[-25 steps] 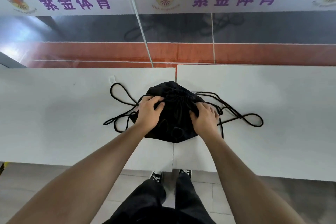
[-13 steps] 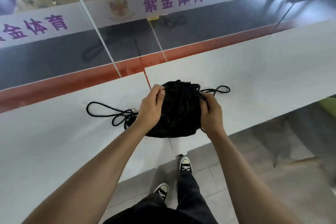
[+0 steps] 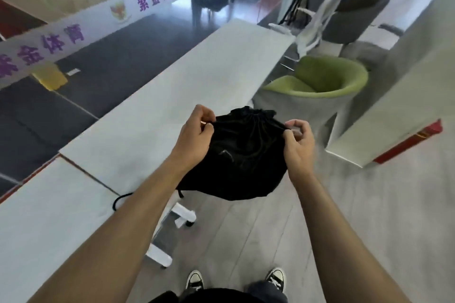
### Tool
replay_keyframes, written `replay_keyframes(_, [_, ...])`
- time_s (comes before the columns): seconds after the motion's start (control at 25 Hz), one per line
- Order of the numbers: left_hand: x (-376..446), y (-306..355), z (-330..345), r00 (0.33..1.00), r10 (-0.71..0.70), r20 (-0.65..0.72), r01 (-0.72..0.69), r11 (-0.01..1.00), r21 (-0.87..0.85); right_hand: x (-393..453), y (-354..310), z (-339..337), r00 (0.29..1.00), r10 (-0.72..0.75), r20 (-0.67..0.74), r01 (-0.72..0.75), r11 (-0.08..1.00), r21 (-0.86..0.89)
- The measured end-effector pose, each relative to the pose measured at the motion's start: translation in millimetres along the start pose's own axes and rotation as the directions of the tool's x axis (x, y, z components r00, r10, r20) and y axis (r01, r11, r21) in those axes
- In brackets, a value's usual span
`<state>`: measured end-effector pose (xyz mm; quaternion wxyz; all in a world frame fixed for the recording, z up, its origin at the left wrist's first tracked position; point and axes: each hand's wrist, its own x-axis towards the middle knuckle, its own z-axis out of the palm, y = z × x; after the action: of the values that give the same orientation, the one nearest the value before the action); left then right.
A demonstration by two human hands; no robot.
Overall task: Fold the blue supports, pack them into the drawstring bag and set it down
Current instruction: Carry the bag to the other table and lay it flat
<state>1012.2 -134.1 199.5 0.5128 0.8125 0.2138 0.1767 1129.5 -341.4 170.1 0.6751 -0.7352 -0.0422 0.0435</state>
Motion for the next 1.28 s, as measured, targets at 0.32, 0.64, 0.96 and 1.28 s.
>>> replay_keyframes(0.32, [9,122,224,0.908,0.353,0.227,-0.372,0.927,0.044,26,-1,-254,0.94,-0.005,-0.34,0.045,0.993,0.109])
replay_keyframes(0.64, [-29,226,463,0.777,0.461,0.428,-0.462,0.88,-0.11,39,32,-499,0.755,0.005,-0.656,0.036,0.998,0.049])
replay_keyframes(0.96, [-29,326,687,0.628,0.526,0.574,-0.501,0.837,-0.219,101,63,-698,0.587,0.011,-0.81,0.021,0.999,0.029])
replay_keyframes(1.28, [27,420,918,0.441,0.574,0.69,-0.514,0.792,-0.331,220,71,-882,0.468,-0.057,-0.882,-0.033,0.996,-0.082])
